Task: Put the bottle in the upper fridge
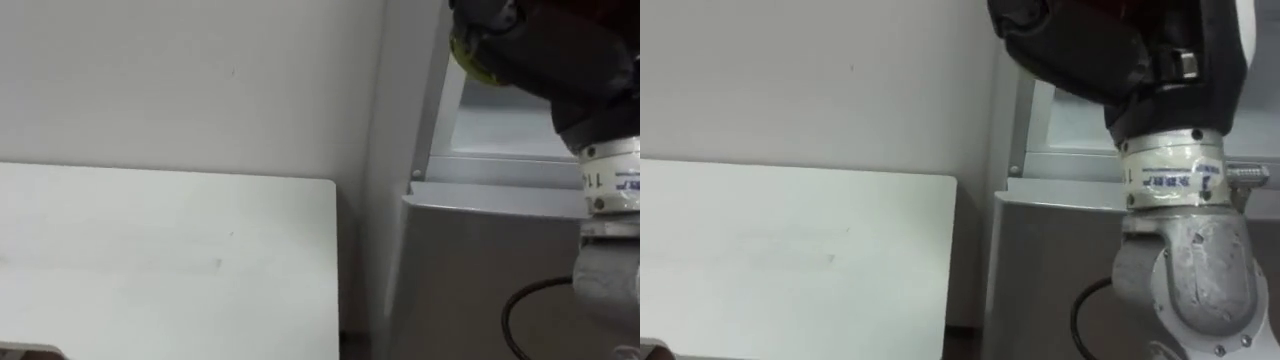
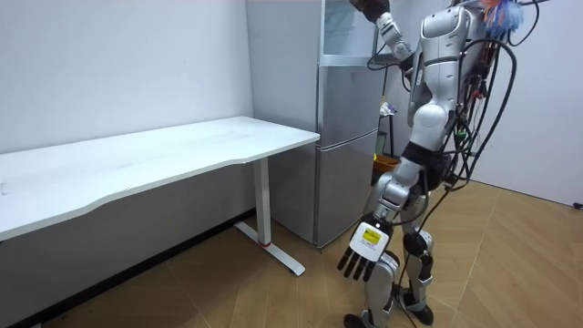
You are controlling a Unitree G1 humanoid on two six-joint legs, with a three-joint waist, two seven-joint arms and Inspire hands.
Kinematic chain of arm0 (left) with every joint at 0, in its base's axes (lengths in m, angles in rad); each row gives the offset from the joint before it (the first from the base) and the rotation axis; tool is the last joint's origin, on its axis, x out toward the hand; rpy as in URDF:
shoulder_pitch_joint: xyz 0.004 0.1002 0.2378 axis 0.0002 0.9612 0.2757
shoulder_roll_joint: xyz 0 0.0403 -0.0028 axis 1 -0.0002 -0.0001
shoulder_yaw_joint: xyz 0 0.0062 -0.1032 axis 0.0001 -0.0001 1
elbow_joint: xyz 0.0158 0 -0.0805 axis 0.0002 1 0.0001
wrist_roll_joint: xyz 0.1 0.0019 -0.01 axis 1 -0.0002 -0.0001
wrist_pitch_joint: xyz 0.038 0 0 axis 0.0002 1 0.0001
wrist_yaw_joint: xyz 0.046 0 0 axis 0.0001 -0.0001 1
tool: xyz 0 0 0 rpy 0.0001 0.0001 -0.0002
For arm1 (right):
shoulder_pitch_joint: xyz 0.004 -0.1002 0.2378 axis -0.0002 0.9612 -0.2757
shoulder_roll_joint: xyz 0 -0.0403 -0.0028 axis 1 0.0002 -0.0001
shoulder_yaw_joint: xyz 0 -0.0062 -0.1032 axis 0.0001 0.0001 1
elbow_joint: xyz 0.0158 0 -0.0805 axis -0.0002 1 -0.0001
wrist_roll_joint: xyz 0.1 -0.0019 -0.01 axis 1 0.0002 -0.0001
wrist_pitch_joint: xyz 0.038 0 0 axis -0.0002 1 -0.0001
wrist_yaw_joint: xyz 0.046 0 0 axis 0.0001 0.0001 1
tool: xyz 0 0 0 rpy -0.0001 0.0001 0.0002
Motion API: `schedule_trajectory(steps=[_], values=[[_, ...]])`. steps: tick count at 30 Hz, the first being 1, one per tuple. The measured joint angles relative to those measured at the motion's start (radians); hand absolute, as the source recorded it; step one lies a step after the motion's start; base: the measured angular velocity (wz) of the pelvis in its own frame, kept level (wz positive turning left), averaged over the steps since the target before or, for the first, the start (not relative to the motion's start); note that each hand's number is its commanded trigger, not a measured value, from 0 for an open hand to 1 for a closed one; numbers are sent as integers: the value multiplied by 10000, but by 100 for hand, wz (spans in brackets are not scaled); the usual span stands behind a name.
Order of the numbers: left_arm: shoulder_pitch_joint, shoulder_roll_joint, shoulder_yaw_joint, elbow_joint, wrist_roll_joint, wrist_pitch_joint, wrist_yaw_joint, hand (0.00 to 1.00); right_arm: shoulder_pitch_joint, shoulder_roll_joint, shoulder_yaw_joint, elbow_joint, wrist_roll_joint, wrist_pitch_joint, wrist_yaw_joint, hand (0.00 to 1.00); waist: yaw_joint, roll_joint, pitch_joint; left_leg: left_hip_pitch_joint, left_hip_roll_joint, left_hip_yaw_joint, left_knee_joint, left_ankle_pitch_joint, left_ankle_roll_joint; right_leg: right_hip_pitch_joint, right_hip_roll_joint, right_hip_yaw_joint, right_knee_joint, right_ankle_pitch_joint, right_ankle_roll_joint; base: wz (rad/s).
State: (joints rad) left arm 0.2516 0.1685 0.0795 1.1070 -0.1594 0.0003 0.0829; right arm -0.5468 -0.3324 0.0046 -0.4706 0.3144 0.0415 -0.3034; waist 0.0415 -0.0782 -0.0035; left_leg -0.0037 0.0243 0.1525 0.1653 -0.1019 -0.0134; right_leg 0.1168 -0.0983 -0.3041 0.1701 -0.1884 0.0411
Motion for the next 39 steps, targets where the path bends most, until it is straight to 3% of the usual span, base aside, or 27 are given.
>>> schedule_trajectory(steps=[8,16,20,27,31,39], values=[[90,13,181,125,-10,-42,25,0,209,-300,-538,-176,-7,-17,121,100,-403,-109,-36,55,5,80,11,-99,5,24,-3,55,-9,1,1,-2],[140,-3,177,138,-46,-39,228,0,1498,-393,-1234,-151,65,3,172,100,-674,-151,-20,91,18,163,-26,-114,-11,-5,3,112,-11,1,1,-2],[142,-3,277,153,-42,-40,217,0,1769,-394,-1515,-124,108,33,32,100,-644,-223,22,144,62,386,-61,-130,-22,-75,22,332,-1,3,-2,-18],[145,-23,739,170,-34,-45,150,0,1797,-506,-2087,-58,682,10,-144,100,-745,-293,26,159,145,546,-24,-198,-47,-112,84,523,6,24,-33,-8],[157,-51,971,134,32,-44,-5,0,1796,-865,-2530,637,779,9,-365,100,-693,-327,32,145,151,539,-25,-198,-51,-60,92,509,10,24,-32,0],[173,-10,1128,110,256,6,-80,0,1794,-1059,-2771,2437,2138,33,-785,100,-593,-345,27,147,157,535,-15,-202,-57,-118,96,511,11,23,-32,0]])
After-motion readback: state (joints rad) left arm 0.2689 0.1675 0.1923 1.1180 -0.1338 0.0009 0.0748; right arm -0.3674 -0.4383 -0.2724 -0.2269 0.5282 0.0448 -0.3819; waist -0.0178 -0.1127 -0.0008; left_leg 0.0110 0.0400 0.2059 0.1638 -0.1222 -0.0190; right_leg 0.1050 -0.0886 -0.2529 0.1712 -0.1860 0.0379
